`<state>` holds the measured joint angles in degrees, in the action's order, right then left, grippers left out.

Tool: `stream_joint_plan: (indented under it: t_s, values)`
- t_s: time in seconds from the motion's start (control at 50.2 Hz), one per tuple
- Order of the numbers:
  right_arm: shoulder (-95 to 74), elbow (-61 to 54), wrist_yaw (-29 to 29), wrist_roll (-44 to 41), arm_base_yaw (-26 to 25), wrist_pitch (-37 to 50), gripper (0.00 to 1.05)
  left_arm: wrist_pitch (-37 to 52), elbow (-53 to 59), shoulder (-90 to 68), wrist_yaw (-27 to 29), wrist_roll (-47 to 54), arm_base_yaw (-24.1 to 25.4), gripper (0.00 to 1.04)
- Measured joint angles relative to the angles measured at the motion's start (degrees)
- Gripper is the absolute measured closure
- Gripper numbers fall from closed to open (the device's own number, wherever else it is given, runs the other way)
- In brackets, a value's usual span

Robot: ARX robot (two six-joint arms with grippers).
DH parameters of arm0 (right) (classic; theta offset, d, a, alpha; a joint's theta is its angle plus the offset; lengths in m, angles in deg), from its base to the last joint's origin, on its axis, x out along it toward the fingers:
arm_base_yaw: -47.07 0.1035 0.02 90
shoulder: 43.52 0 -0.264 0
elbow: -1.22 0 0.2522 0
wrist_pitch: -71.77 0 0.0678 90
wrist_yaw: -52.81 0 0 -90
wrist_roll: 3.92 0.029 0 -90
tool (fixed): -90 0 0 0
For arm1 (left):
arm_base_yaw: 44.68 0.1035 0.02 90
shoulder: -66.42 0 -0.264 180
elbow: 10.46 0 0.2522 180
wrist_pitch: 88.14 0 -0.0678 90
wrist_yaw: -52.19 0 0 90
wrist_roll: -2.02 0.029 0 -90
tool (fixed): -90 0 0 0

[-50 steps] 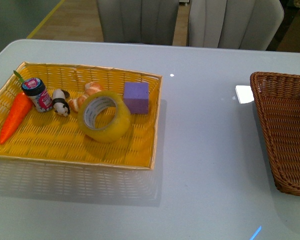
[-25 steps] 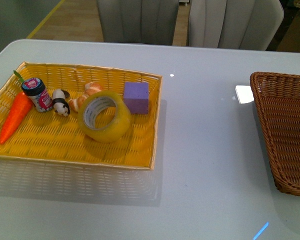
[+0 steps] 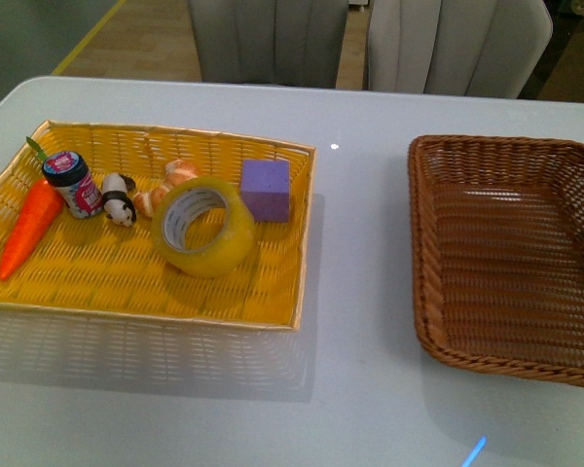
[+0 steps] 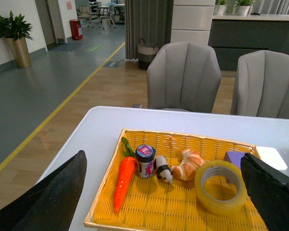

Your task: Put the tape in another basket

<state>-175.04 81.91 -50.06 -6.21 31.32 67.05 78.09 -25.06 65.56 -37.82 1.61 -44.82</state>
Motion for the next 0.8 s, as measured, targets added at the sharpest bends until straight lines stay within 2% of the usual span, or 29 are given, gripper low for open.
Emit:
stream_joint_plan:
  t_s: [0.199,0.418,0.578,0.717,0.797]
  values:
    - [0.02,-1.95,-0.02,2.93,6.47,1.49,1.01,0.00,0.00,0.00,0.00,0.00,0.00,0.09]
    - [0.02,-1.95,0.20,4.76,9.38,2.10,1.01,0.00,0.00,0.00,0.00,0.00,0.00,0.09]
    - [0.02,-2.10,0.55,5.07,9.38,2.56,0.76,0.00,0.00,0.00,0.00,0.00,0.00,0.09]
    - [2.36,-4.61,0.20,4.83,6.56,5.07,0.45,0.00,0.00,0.00,0.00,0.00,0.00,0.09]
    - [5.86,-7.19,0.20,3.78,4.55,7.45,0.31,0.00,0.00,0.00,0.00,0.00,0.00,0.09]
